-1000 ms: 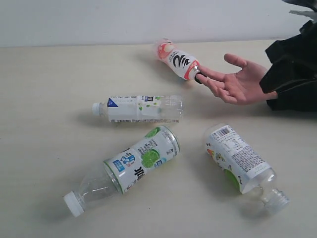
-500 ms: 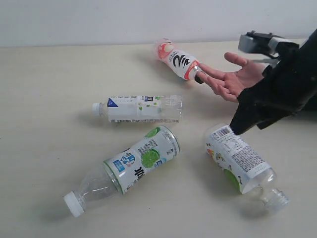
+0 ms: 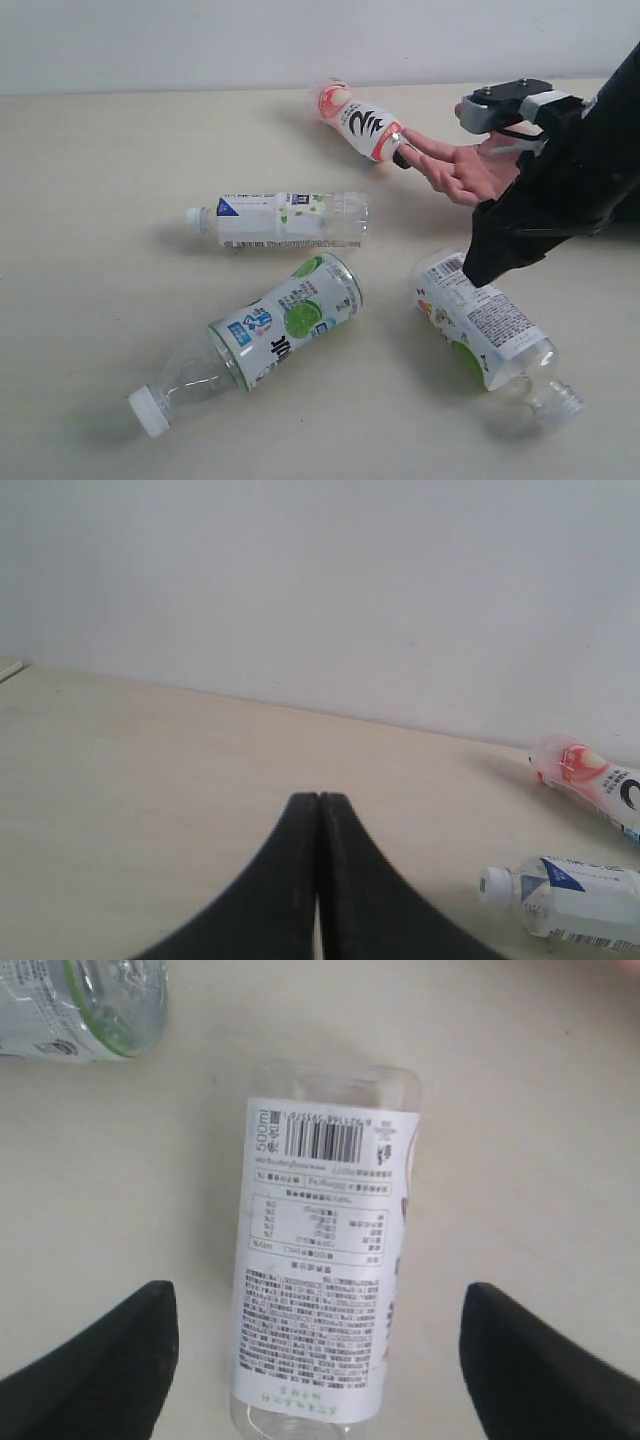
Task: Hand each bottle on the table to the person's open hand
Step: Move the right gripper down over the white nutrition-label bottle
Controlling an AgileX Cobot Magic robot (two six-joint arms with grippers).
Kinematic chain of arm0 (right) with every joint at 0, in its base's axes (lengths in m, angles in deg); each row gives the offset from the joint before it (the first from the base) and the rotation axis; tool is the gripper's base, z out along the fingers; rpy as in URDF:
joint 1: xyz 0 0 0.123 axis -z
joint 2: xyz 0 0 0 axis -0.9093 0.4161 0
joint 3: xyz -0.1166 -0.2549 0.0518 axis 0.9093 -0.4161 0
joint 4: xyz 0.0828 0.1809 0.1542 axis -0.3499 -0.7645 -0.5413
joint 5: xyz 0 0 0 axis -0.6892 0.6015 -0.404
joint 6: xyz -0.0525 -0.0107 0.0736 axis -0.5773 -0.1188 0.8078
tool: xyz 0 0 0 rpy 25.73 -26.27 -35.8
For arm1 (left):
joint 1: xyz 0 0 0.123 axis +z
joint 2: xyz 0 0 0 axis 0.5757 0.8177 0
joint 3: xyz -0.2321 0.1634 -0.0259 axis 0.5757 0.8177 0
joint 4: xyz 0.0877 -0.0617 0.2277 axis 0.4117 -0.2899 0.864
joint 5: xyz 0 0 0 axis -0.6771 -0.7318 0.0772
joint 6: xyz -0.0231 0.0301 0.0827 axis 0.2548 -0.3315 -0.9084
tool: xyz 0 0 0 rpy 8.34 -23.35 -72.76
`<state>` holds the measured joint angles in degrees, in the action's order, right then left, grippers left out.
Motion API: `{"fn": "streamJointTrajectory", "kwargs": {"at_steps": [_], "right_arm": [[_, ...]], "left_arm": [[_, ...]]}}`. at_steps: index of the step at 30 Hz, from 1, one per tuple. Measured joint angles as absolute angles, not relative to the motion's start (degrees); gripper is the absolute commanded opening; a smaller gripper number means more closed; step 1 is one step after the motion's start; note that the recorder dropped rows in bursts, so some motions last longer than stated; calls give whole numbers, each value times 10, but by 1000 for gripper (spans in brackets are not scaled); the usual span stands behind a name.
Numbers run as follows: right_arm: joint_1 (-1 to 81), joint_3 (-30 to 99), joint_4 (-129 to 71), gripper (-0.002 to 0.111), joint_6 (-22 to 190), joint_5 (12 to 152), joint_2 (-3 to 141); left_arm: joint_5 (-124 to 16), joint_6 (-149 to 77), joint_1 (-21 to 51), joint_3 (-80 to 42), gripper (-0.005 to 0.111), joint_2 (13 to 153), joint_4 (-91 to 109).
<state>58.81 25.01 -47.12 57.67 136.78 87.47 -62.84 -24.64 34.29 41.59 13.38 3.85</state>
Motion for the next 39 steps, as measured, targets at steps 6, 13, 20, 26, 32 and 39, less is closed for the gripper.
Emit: {"fn": "streamJointTrajectory", "kwargs": {"at_steps": [6, 13, 20, 26, 32, 39], "right_arm": [[588, 250, -466, 81, 575, 1355, 876], [588, 250, -460, 94, 569, 1358, 901], [588, 250, -459, 93, 567, 1403, 951], [588, 250, -453, 93, 567, 1433, 986], [588, 250, -447, 93, 566, 1474, 989], [588, 250, -443, 93, 603, 1476, 984]], "left_arm": [[-628, -246, 343, 416, 0, 134, 39], [-628, -246, 343, 416, 0, 134, 39], [-628, -246, 343, 416, 0, 134, 39], [-628, -246, 343, 416, 0, 134, 39], [-628, -246, 343, 416, 0, 134, 39], [-628, -246, 343, 416, 0, 134, 39]]}}
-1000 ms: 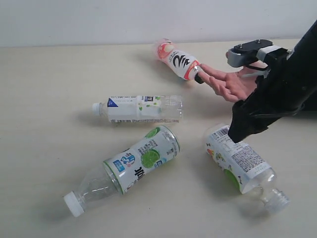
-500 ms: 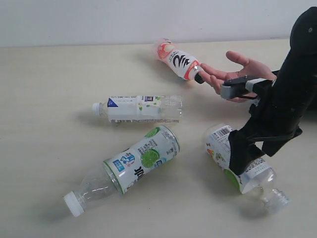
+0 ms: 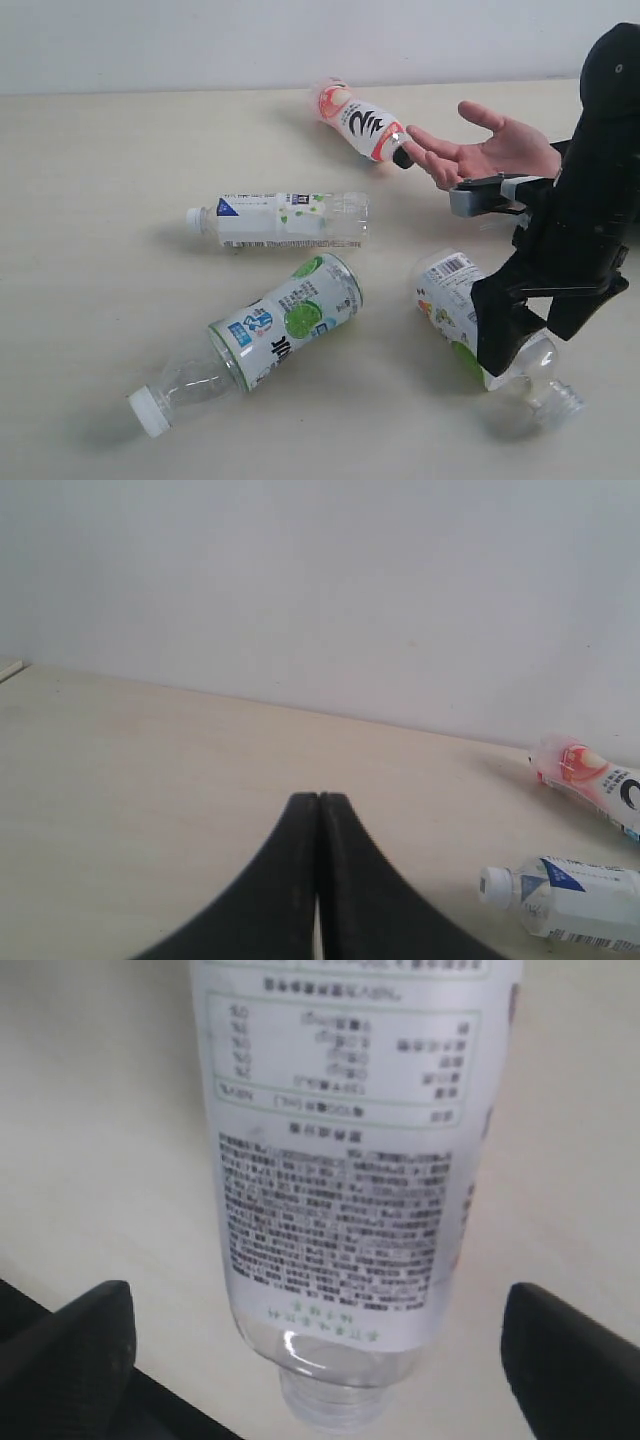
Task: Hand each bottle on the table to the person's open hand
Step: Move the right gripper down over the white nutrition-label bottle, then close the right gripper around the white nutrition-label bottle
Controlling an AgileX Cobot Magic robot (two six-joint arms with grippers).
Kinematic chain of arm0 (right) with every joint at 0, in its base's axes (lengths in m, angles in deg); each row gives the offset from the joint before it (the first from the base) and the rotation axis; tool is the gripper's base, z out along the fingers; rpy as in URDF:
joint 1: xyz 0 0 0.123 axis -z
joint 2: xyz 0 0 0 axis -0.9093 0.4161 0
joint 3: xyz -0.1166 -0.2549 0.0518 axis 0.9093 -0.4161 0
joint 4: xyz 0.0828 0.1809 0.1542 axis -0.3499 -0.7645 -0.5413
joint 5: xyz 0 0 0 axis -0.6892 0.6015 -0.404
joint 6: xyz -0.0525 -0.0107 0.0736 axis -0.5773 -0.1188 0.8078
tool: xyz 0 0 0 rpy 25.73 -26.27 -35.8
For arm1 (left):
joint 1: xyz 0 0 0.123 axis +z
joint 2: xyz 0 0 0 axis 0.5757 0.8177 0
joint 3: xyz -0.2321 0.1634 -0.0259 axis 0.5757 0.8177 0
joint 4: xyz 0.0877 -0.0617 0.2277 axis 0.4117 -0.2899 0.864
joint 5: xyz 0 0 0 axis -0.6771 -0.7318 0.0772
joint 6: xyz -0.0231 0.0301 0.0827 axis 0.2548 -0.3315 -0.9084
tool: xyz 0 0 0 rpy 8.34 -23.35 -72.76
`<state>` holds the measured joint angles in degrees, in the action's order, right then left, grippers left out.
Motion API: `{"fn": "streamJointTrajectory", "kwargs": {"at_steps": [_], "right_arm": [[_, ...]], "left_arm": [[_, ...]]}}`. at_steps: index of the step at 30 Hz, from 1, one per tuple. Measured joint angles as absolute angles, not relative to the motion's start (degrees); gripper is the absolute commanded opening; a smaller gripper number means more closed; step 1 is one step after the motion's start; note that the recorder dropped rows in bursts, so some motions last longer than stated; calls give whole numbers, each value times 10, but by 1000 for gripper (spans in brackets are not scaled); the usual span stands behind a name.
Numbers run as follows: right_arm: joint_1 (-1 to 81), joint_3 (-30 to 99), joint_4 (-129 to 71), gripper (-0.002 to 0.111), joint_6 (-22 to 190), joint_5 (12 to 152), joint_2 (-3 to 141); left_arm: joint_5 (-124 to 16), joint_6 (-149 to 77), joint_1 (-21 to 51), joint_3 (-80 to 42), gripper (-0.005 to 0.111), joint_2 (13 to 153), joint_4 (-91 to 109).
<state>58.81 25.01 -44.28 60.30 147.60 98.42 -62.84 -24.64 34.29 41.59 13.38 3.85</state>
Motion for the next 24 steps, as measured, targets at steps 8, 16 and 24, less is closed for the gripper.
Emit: {"fn": "streamJointTrajectory", "kwargs": {"at_steps": [8, 16, 24], "right_arm": [[534, 250, -324, 93, 752, 1473, 864], [439, 227, -304, 93, 824, 1353, 868], [426, 176, -287, 93, 846, 1321, 868]], "left_arm": [[-628, -246, 343, 416, 0, 134, 39], [-628, -246, 343, 416, 0, 134, 39], [-628, -246, 343, 416, 0, 134, 39]]}}
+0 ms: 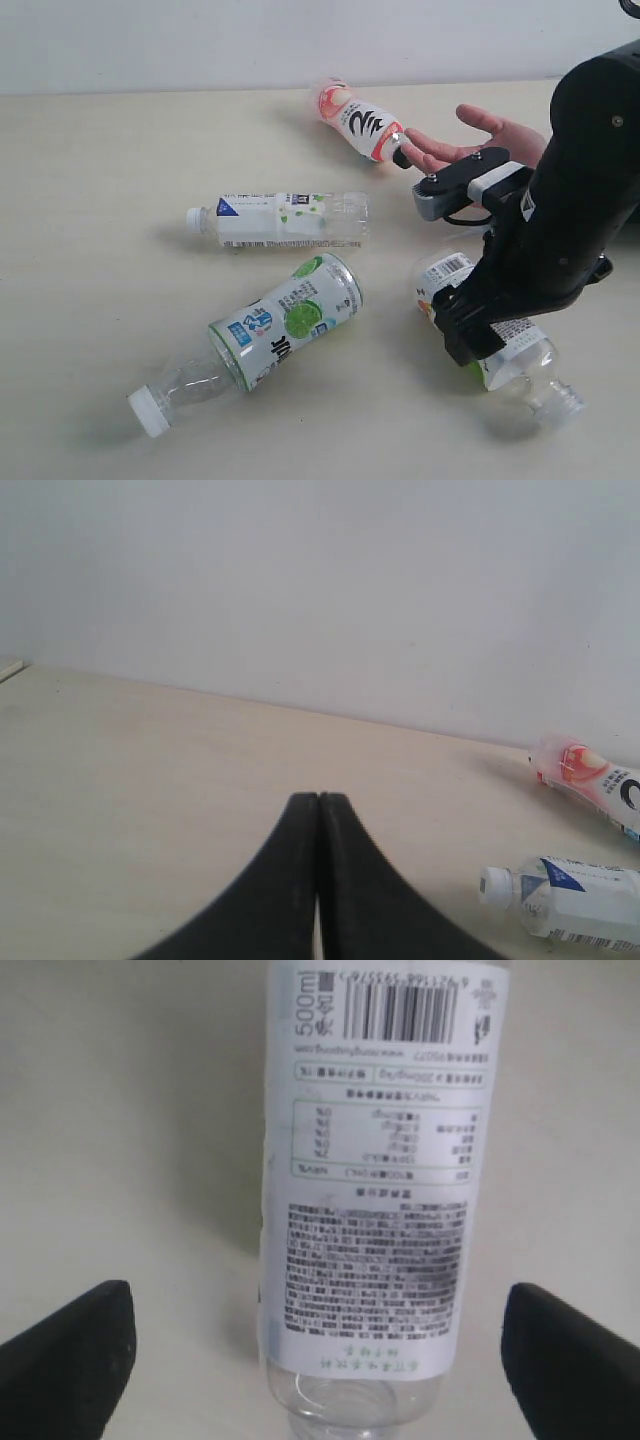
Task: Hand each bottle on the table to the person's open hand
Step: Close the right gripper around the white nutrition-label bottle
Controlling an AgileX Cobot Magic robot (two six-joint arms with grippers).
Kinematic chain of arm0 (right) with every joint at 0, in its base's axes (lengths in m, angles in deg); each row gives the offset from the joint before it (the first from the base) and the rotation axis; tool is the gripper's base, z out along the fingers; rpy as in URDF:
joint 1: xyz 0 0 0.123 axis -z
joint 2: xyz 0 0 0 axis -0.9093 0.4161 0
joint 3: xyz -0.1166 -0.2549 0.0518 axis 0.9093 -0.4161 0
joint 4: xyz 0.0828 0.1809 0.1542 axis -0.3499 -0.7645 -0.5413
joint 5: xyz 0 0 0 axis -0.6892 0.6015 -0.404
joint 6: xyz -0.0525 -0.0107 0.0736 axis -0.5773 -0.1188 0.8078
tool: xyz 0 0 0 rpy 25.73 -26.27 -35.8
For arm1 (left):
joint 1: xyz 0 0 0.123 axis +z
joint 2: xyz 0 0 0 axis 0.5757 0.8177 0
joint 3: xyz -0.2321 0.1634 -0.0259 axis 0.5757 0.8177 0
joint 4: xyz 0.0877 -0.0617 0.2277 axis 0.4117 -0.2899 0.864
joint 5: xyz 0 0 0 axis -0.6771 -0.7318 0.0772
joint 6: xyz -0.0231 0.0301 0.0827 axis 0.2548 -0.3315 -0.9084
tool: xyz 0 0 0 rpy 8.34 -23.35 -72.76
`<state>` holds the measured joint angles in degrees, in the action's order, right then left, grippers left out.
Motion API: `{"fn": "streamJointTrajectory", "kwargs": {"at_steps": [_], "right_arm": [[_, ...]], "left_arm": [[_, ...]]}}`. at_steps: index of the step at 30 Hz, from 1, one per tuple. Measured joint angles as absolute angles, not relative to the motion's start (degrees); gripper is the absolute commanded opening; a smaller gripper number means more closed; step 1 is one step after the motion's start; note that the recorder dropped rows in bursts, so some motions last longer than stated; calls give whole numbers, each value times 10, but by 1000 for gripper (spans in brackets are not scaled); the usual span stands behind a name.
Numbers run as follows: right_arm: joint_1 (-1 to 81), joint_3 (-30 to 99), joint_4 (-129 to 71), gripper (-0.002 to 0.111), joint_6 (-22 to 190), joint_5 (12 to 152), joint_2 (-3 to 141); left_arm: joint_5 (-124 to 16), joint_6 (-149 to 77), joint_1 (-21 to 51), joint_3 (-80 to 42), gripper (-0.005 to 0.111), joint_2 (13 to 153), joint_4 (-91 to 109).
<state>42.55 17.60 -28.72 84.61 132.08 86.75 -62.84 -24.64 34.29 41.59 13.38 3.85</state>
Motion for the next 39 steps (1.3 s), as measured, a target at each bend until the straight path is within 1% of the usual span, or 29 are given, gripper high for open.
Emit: {"fn": "streamJointTrajectory", "kwargs": {"at_steps": [14, 22, 30, 39], "right_arm": [[426, 172, -299, 93, 854, 1303, 868], [426, 172, -303, 93, 852, 1328, 868], [426, 172, -303, 93, 852, 1289, 870], [426, 172, -287, 93, 852, 1238, 931]], "left_arm": [[-628, -246, 343, 416, 0, 134, 39], [-628, -246, 343, 416, 0, 134, 39], [-628, -246, 343, 416, 0, 134, 39], [-628, -246, 343, 416, 0, 134, 39]]}}
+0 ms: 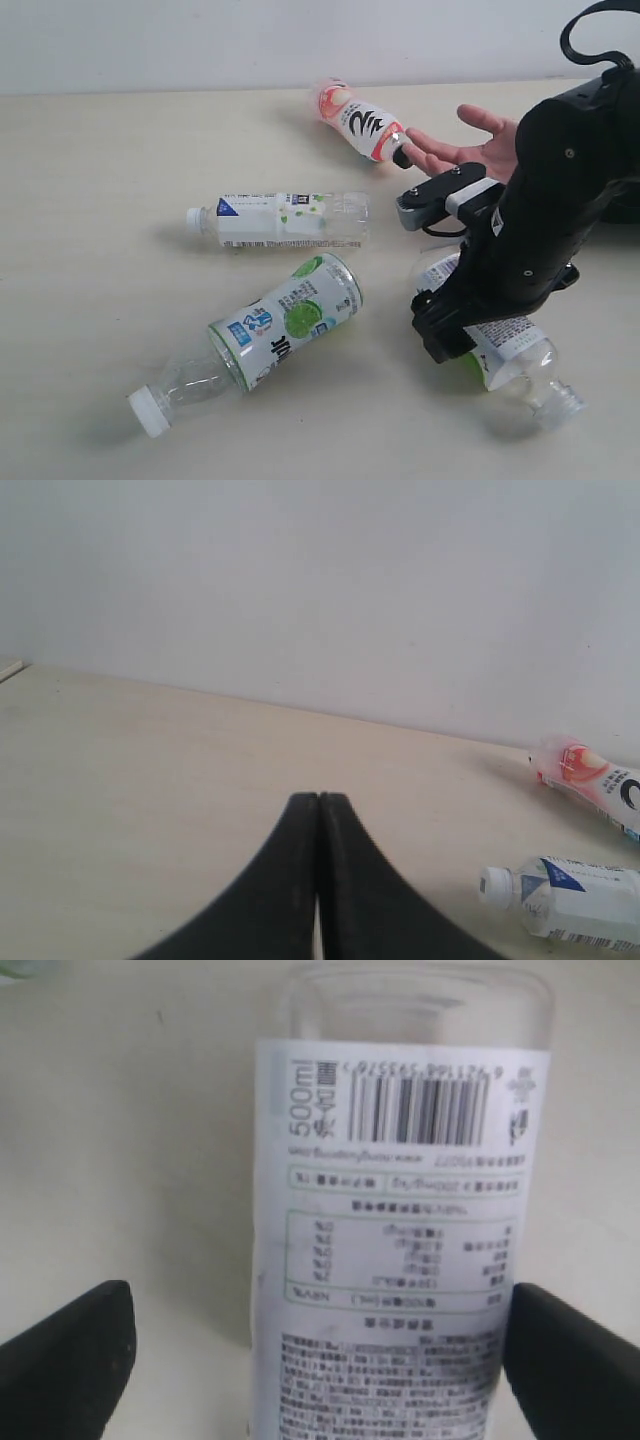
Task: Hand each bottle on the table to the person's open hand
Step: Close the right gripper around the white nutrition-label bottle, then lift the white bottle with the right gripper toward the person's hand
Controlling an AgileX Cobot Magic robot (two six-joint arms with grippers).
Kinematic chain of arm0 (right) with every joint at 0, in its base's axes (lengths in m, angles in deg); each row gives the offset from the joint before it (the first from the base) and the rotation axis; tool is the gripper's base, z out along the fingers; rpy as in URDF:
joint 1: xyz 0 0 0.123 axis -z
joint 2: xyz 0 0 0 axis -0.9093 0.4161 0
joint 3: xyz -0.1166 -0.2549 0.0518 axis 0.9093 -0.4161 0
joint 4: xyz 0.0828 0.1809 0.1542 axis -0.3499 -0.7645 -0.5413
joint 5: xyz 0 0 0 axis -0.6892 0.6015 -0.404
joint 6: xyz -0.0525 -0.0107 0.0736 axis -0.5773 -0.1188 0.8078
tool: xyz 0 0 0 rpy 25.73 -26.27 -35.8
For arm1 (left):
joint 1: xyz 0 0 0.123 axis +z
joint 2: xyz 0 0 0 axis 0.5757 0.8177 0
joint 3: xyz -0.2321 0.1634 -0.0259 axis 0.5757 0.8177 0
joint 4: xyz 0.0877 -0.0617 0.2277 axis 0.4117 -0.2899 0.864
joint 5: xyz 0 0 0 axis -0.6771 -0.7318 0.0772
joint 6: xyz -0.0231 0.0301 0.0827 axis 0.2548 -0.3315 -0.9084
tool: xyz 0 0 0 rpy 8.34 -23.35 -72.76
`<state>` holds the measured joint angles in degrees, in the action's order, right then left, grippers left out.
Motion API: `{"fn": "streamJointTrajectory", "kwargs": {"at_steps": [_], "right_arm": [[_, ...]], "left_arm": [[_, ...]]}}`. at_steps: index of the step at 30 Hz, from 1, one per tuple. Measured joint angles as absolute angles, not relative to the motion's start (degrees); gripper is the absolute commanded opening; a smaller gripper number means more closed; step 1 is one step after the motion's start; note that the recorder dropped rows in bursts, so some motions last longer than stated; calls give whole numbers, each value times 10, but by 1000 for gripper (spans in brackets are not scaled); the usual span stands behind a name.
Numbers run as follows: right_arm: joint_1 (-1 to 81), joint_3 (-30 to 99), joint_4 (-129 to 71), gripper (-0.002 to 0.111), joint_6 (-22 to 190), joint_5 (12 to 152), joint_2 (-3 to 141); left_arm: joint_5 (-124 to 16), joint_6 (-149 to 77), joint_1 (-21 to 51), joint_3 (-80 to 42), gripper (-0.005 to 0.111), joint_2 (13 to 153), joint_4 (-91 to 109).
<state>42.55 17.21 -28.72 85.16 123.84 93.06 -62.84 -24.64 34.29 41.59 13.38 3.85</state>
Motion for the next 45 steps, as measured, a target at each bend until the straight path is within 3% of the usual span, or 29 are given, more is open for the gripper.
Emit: {"fn": "streamJointTrajectory", "kwargs": {"at_steps": [3, 12, 17, 19, 31, 45], "right_arm": [[426, 172, -287, 90, 852, 1235, 939], [426, 172, -280, 47, 852, 1234, 941], [426, 172, -280, 7, 853, 1241, 941], [426, 172, -280, 0, 854, 1242, 941], [426, 181, -280, 0, 852, 1291, 924], [460, 325, -280, 0, 852, 1439, 792]], "left_arm": [[-628, -246, 343, 416, 0, 134, 39], [-628, -246, 343, 416, 0, 134, 39], [-628, -246, 343, 416, 0, 134, 39], [-628, -246, 343, 416, 0, 134, 39], [-628, -246, 343, 416, 0, 134, 39], [-628, -246, 343, 416, 0, 134, 39]]}}
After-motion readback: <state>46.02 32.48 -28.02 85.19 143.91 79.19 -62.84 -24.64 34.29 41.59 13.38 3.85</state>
